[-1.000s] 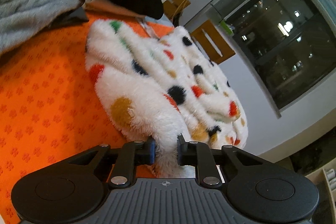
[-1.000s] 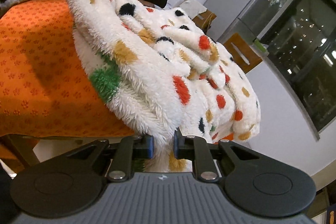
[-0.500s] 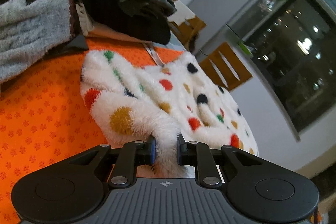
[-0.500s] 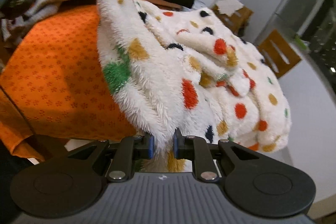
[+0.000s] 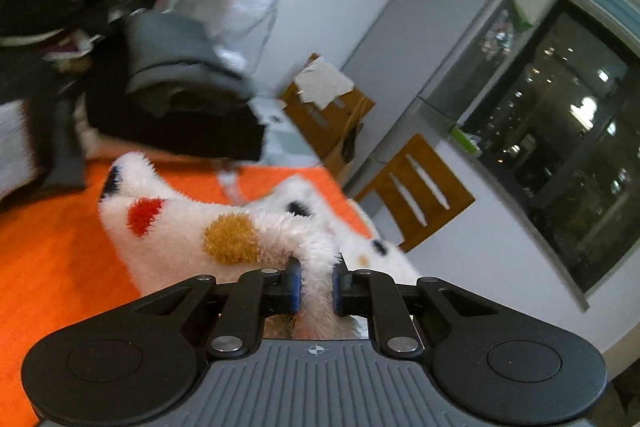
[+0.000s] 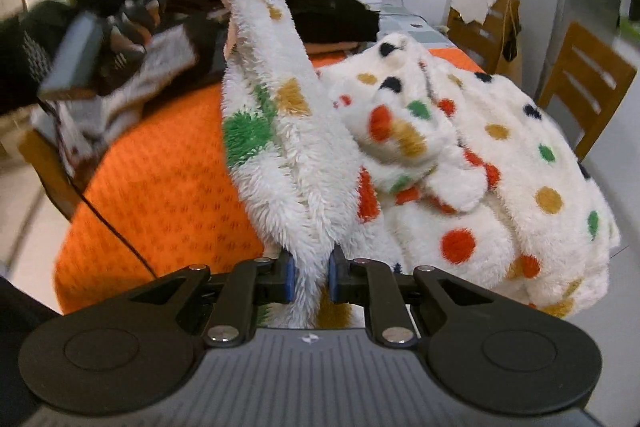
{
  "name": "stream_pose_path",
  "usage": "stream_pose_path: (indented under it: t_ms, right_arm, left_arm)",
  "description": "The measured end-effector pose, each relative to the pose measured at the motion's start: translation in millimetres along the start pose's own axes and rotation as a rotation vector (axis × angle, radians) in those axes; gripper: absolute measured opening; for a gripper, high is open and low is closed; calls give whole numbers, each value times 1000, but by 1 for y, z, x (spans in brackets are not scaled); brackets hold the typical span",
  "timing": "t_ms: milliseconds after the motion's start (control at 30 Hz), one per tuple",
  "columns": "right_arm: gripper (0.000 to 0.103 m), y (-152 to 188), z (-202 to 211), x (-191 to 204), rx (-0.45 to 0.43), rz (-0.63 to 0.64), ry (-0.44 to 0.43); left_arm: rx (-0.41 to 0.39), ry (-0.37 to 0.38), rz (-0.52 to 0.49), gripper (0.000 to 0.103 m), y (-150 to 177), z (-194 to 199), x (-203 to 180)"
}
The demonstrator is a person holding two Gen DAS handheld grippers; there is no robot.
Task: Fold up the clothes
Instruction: 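Lift the blanket edge with both tools and fold it over the blanket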
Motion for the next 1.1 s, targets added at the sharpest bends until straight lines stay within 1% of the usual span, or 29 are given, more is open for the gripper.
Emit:
stream_pose_path:
  t_ms: [133,233,300,367,467,533,600,700,767,833,933,1000,1033,1067,1100]
  right_arm:
    - [18,-14,12,-60,-21,-88,-131]
    - [18,-25,19,-109,-35,-148,-217]
    - [17,-32,20,-144,-42,-181,-256]
    - [17,-39,19,-182,-47,-222,-270]
    - [17,-50,16,-239,-38,-301,-307]
    - [17,-55,8,-272,-8,-328,-338]
    - [17,-58,-4,-305,18,-366,-356]
    - [17,-57,-20,-345,42,-419,-390]
    - [18,-56,-32,-366,58,-447,-399]
    - [19,-55,-45,-380,76,-459,-401]
    - [25,-53,-59,-395,101,-442,-380]
    - [31,-51,-66,-404,114,-424,-360]
    - [36,-51,-67,-405,118,-407,-356]
    - [42,-51,-68,-407,122,-391,-352]
    - [44,-50,-69,-409,126,-374,-348]
  left_arm:
    - [-6,11,-30,16,-24,-40,-44]
    - [-3,18,-43,16,-41,-77,-75]
    - [2,26,-56,16,-53,-105,-97]
    - [9,30,-51,16,-62,-131,-114]
    - [41,21,-31,16,-75,-174,-136]
    - [85,4,-26,16,-82,-207,-146]
    - [125,-16,-22,16,-87,-240,-153]
    - [178,-58,-27,16,-86,-285,-158]
    - [210,-85,-18,17,-82,-308,-157]
    - [236,-109,-13,18,-78,-328,-154]
    - [269,-128,-11,22,-72,-350,-146]
    - [269,-109,-15,28,-70,-352,-144]
    - [268,-98,-17,33,-69,-353,-144]
    - [267,-86,-20,40,-68,-353,-143]
    - [266,-74,-22,44,-67,-353,-142]
Point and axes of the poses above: each gripper's, at about its wrist camera, not at the fingertips, and z roughly against the way its jaws point, x to its left, y to its underside, the point moved 4 cm from there along -z, roughly the way its jaws point, and after that the axes turned 15 degrees about x, right-handed, at the moved point
